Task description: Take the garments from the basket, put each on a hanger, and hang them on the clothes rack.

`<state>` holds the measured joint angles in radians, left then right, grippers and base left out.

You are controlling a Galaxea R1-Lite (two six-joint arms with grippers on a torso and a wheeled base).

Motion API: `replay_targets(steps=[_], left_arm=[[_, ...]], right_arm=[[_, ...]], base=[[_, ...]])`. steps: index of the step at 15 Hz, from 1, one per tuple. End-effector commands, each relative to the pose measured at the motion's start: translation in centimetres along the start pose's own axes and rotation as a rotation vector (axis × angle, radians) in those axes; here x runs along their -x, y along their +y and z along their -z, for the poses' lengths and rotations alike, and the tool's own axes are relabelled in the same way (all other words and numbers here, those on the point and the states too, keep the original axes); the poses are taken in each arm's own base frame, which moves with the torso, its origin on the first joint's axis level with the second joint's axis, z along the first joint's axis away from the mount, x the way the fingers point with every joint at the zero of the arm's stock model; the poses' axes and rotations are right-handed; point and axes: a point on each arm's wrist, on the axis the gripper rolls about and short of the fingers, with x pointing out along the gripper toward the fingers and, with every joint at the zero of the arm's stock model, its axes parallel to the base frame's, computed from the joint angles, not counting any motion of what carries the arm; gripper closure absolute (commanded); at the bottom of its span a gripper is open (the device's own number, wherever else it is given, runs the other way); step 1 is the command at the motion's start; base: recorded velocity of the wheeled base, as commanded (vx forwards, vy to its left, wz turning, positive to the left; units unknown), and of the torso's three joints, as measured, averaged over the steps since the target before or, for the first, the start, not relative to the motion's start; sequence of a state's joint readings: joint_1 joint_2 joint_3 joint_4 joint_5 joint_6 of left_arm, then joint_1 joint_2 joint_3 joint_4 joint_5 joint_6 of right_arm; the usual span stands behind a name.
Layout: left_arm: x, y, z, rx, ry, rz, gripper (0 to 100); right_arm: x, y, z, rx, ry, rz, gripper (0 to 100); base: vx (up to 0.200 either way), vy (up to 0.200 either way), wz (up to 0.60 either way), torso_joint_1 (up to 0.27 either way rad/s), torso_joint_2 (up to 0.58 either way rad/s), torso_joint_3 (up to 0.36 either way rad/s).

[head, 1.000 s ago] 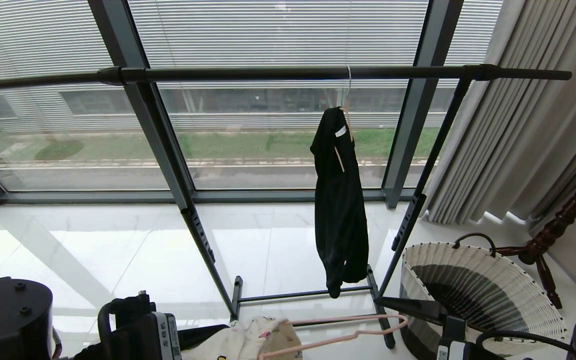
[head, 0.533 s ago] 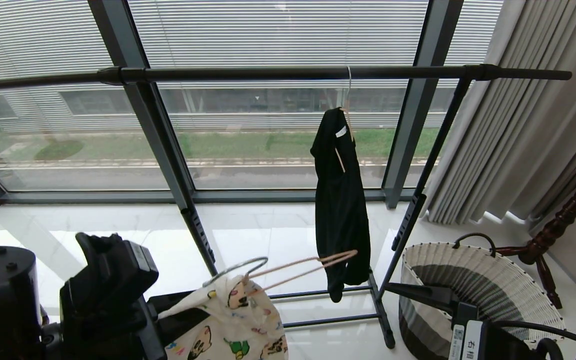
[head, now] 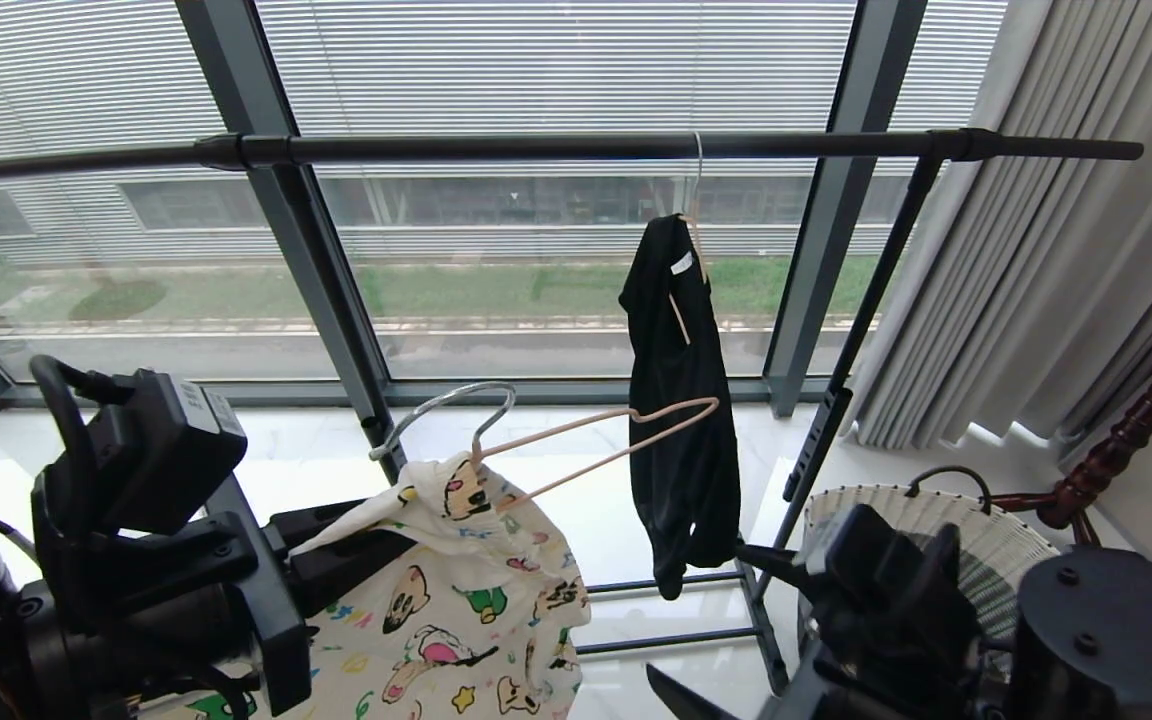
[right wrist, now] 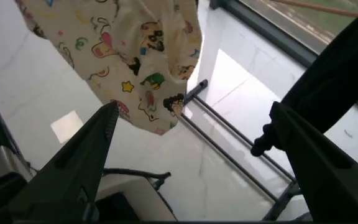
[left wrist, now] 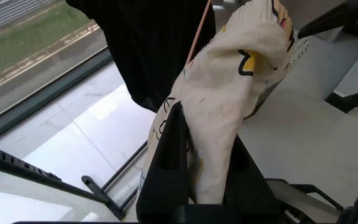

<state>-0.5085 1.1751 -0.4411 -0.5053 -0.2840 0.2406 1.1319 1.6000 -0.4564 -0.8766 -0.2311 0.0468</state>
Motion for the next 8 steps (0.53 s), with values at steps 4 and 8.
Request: replay_targets(steps=[4, 8], left_arm=[[1.0, -0.6, -0.8, -0.024, -0.055, 0.013, 100], [1.1, -1.2, -1.2, -0.036, -0.077, 0.05, 100]], right_arm=[[-7.6, 0.6, 0.3, -0.141, 0.019, 0.167, 0], [-9.7, 0.9, 0.9, -0.136, 0.035, 0.172, 0]], base=[[0.0, 0.0, 0.0, 0.0, 0.0, 0.0], [0.0, 0.0, 0.0, 0.0, 0.0, 0.0]])
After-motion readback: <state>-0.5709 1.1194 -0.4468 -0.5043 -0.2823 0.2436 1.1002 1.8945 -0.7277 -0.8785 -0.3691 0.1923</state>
